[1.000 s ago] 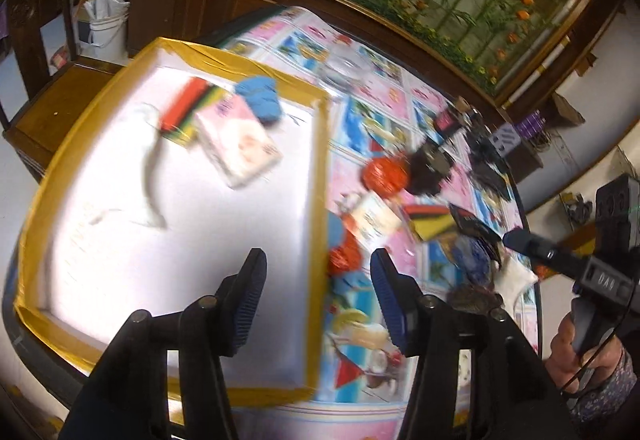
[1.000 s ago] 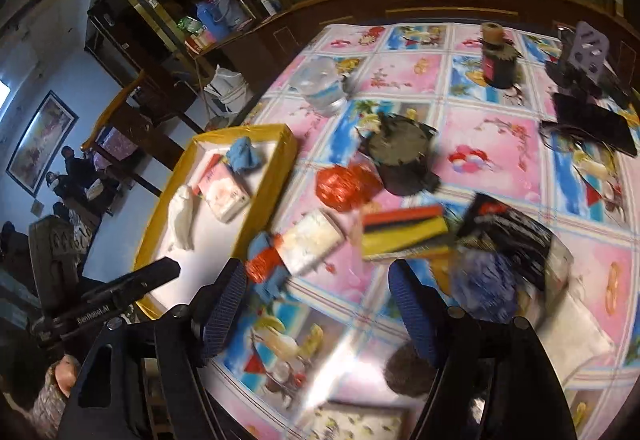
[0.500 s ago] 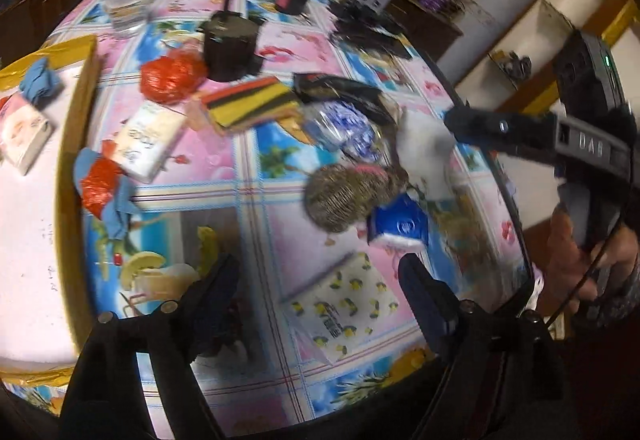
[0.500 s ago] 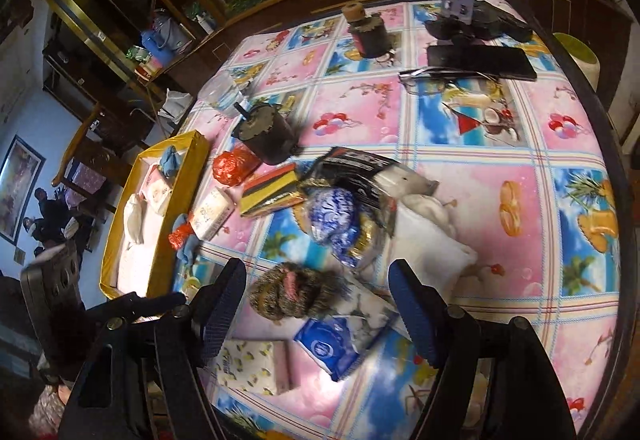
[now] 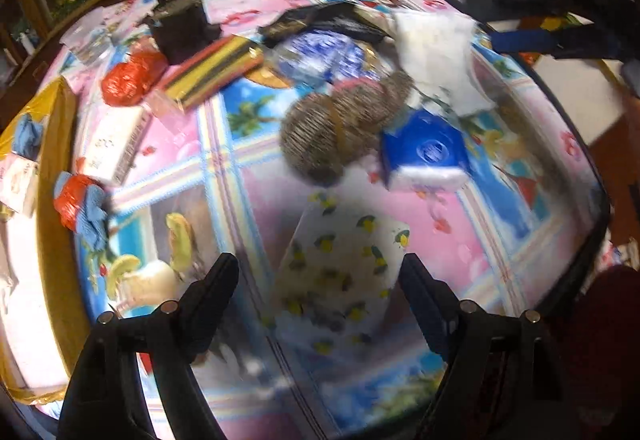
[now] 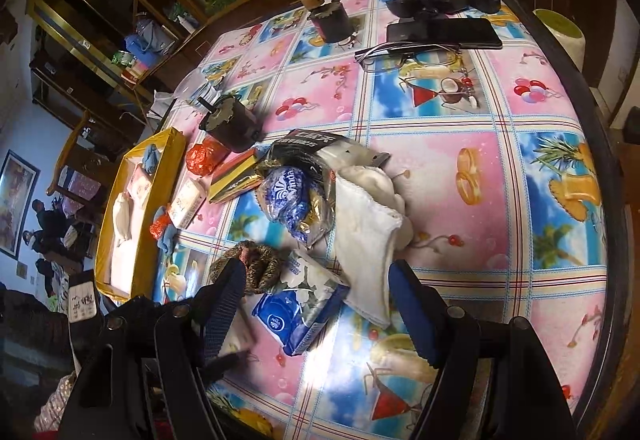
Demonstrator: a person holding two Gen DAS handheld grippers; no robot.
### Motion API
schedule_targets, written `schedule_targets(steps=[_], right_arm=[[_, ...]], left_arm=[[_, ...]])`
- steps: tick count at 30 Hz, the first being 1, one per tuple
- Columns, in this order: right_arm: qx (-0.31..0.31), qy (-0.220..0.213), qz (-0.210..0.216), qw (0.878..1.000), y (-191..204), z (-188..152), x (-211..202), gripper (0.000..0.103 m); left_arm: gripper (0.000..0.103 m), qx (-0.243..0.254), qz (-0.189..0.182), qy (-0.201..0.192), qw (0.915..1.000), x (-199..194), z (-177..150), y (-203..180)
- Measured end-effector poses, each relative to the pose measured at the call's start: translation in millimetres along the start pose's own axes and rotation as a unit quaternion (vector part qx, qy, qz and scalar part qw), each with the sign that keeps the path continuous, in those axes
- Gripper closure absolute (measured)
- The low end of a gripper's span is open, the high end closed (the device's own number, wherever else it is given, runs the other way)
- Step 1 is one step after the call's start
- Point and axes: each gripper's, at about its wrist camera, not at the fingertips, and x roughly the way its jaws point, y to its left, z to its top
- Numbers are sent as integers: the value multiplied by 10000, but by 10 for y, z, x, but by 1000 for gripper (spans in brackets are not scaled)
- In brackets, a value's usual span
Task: Organize soft objects
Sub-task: 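Grasp the lemon-print tissue pack with left while right grasps a white towel, then carry the lemon-print pack with left while right carries the white towel over the box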
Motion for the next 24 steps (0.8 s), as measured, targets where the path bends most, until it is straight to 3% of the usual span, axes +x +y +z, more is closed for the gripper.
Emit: schedule_targets(steps=[4, 9, 11, 14, 15, 17, 20, 24], right_arm=[[32, -67, -261, 9996, -47, 78, 13, 25], [278, 151, -384, 9988, -175, 125, 210, 26], [448, 356, -300, 9979, -249, 107, 353, 40], [482, 691, -196, 9962, -288, 50, 561, 76], [492, 753, -240, 9957, -301, 23, 601, 93], [528, 732, -131, 9958, -317, -8, 604, 96], [305, 371, -114, 9988, -246, 28, 455, 96], [55, 12, 36, 10000, -118, 83, 271, 96]], left_arm=[[45, -493, 324, -148, 9982, 58, 71, 161], [45, -1014, 342, -264, 9939, 33, 19, 316], [45, -974, 416, -249, 9941, 41, 14, 313], [43, -893, 487, -249, 9945, 55, 19, 289], [43, -906, 476, -262, 9944, 59, 24, 304], [43, -914, 472, -298, 9942, 61, 28, 319], [47, -1027, 461, -361, 9930, 43, 12, 351], [48, -1357, 215, -519, 9892, -42, 10, 450]])
